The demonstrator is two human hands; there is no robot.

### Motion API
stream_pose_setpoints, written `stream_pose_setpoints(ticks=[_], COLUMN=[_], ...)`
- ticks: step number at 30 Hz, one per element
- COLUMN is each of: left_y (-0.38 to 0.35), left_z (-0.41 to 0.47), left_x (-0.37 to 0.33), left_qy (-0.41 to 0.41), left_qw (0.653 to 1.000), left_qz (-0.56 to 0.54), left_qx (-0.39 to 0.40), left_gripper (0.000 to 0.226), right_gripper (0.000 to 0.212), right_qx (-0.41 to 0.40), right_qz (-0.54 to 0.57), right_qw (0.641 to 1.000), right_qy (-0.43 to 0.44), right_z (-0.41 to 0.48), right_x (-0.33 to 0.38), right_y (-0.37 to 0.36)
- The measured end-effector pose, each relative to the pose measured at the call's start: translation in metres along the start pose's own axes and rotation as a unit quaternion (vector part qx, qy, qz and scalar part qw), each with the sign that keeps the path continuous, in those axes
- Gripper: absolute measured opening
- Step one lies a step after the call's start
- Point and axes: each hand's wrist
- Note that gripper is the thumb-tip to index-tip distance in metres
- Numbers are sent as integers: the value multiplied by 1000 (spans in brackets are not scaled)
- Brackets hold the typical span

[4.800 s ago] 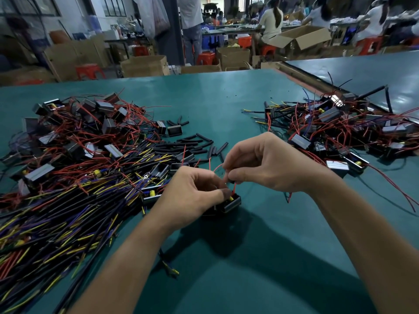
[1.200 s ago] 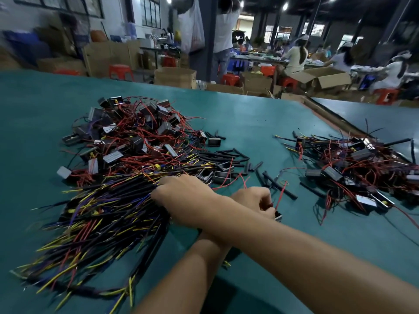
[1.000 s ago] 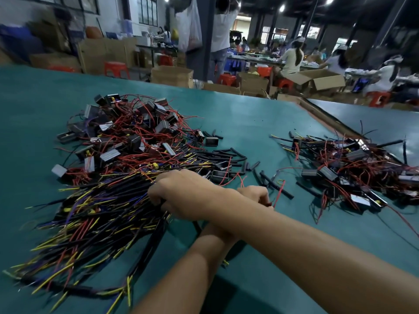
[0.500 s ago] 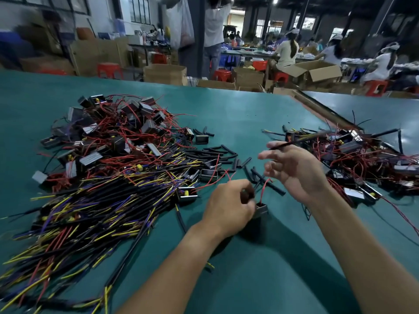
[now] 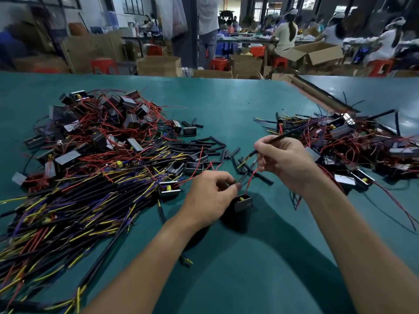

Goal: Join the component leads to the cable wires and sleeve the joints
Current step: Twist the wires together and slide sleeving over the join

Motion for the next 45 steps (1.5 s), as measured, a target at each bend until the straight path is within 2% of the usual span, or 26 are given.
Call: stream_pose_setpoints(ticks=[3,8,12,20,26,29,31,34,40,45], left_y=[1,4,6,7,9,11,11,11,10,10], left_z=[-1,-1,-2,0,1,-1,-2,-2,-3,-1], left_x=[-2,-9,-18,-22,-24,-24,-24,-25,-29,-29], left_qy=[5,22,33,28,-7,-24,-30,-38,-23,5], left_qw=[1000,999,993,969,970,978,983,982,981,977], left_qz=[-15,-39,-107,-236,-229,-183,-152,-156,-172,-196], left_qx=[0,-27,-41,-69,-86,-97,-99,-95,-86,-81], left_gripper=[20,11,16,5,8,16,14,6,15,13], right_gripper=[15,25,25,19,14,15,15,16,20,21], right_qx=[17,13,25,26,2,5,10,6,7,33], right_qz=[-5,-3,-31,-58,-82,-107,-121,-132,-139,-134], right_qw=[1000,999,999,998,993,989,986,985,985,987], right_qy=[-15,-29,-13,28,83,105,111,115,106,86], right_z=[1,0,-3,-6,-7,-9,-10,-11,-11,-10], right_x=[-1,-2,1,4,4,5,5,8,8,8], right_y=[0,-7,-13,-19,-19,-21,-23,-23,-21,-23])
Point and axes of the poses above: each hand's wrist, its own z-axis towards the middle knuckle, its own y-axis out of the back of the hand, x = y × z, and after that the axes turned 10 degrees about -z, right-handed
